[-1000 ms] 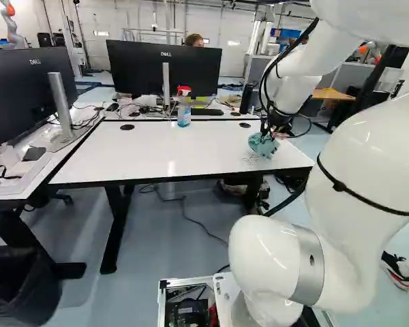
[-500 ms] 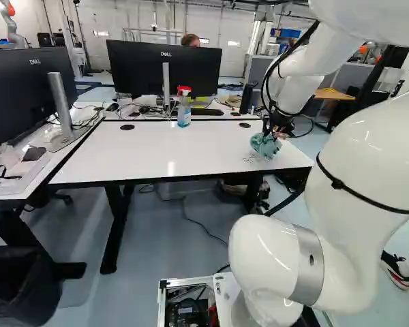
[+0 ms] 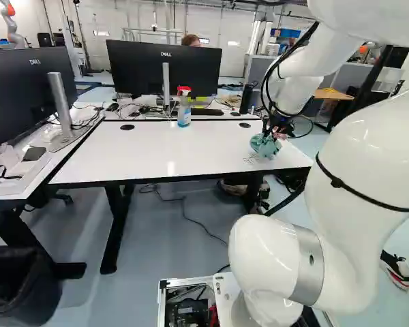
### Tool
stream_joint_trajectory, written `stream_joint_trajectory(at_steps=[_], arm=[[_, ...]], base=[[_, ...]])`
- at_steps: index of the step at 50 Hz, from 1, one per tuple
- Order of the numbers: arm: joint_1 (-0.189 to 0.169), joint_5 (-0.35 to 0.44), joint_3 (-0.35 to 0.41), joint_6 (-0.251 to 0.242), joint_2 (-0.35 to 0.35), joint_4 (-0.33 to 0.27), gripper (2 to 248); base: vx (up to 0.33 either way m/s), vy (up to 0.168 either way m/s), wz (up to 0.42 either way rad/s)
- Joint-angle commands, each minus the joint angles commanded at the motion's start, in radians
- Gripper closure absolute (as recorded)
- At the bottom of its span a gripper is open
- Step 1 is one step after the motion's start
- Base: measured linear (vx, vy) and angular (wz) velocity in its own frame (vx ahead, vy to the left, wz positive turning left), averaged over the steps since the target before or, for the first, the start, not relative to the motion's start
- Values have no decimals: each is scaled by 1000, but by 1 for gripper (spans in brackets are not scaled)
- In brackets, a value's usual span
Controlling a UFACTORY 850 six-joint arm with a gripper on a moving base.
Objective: Clean the table with the green towel
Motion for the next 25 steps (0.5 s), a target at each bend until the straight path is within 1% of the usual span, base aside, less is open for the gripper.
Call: stream_joint_trajectory(at_steps=[25], arm=[[0, 0, -11, 0, -77, 0, 208]], base=[[0, 0, 0]])
